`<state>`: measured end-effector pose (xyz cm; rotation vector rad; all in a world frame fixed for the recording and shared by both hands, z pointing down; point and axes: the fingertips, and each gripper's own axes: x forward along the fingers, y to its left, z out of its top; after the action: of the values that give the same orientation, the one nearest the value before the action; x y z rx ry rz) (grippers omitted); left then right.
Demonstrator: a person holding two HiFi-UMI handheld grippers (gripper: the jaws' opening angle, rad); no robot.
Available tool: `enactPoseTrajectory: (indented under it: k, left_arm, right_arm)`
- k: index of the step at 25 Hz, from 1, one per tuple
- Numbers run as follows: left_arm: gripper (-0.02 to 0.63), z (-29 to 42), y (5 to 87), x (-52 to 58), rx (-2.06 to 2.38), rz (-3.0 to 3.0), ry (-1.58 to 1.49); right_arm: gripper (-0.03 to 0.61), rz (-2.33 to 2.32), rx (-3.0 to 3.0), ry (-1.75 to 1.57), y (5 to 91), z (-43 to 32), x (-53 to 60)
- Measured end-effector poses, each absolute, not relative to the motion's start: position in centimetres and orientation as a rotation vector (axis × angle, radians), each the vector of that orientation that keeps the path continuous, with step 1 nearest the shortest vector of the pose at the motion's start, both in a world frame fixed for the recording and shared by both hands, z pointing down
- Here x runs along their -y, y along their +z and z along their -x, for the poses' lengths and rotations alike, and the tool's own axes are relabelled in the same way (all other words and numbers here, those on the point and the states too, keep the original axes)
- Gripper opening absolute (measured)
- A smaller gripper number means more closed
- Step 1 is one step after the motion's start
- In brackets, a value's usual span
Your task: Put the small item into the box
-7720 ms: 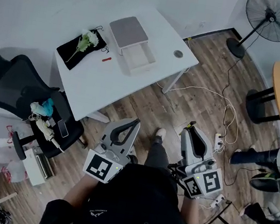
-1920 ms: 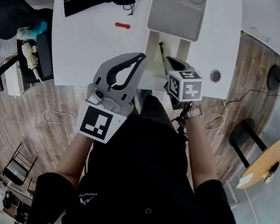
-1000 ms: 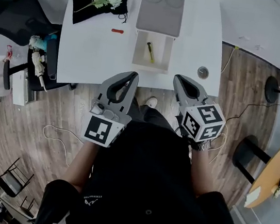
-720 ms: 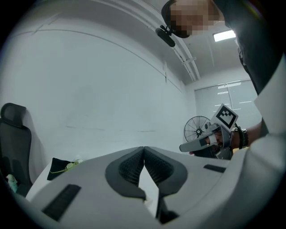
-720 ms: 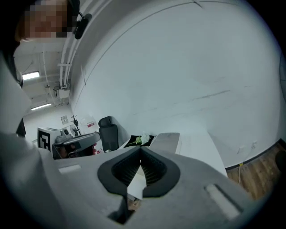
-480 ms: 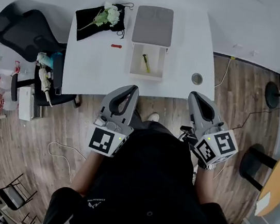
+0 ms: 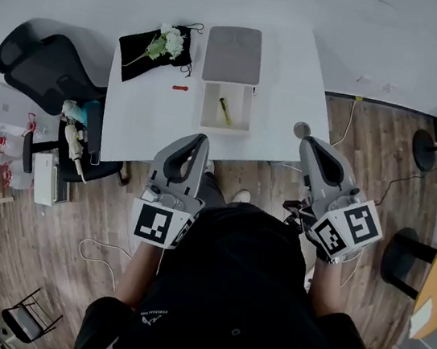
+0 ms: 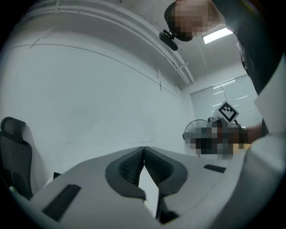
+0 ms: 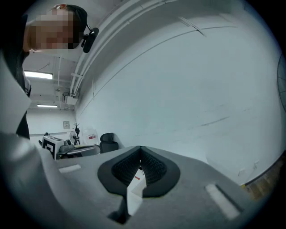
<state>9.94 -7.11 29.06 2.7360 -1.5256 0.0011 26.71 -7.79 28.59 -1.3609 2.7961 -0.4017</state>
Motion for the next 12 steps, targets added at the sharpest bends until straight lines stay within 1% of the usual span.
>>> enactPoseTrajectory:
  k: [4, 12]
  left_arm:
    - [0.005, -9.8, 26.0, 7.6, 1.565, -2.761, -0.046]
    - [0.005, -9.2, 20.3, 7.8, 1.622, -2.841, -0.136]
  right_arm:
    - [0.005, 1.368, -2.816, -0.275, 26.2, -27.1, 7.9]
    - [0.005, 1.314, -2.787, -0.134, 20.8, -26.8, 7.2]
